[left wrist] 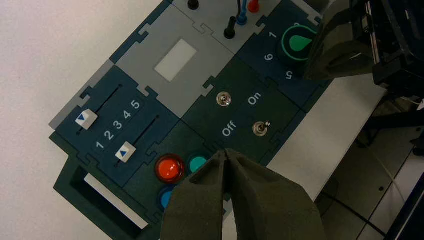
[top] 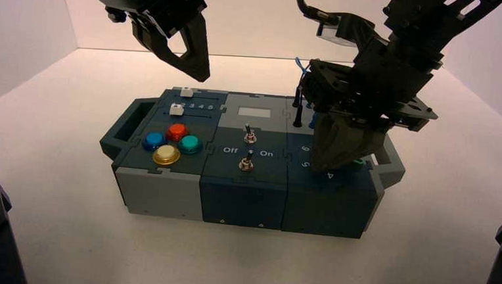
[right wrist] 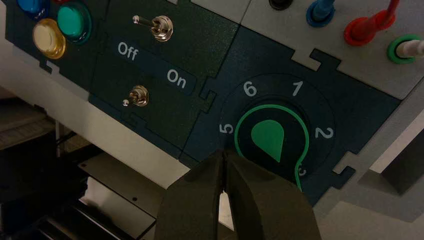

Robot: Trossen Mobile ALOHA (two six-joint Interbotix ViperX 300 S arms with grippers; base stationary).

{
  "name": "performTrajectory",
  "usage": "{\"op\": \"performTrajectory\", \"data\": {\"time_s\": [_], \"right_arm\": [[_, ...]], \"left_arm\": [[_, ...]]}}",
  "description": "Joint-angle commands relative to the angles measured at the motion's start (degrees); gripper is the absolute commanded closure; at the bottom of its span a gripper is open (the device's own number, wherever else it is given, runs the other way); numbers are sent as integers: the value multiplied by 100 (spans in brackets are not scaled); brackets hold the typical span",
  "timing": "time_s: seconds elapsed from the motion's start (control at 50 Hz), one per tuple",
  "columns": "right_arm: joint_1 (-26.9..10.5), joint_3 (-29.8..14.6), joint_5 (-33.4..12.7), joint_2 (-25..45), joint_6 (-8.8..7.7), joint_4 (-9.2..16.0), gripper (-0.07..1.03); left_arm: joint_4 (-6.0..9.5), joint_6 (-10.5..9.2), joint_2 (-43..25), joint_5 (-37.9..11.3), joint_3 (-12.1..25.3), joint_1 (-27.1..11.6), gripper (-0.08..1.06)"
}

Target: Turn the knob to position 3.

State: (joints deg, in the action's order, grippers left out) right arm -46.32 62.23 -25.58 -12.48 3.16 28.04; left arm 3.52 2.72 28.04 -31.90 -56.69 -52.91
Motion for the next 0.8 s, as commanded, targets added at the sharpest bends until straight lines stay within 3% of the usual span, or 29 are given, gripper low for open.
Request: {"op": "performTrajectory", "data": {"time_s": [0.02, 0.8], "right_arm": [[44, -53, -9, -44, 35, -18, 99], [53, -18, -88, -141, 26, -44, 99]], "left_arm": [[-9, 26, 53, 18, 53, -26, 101], [-9, 35, 105, 18, 44, -26, 101]]}}
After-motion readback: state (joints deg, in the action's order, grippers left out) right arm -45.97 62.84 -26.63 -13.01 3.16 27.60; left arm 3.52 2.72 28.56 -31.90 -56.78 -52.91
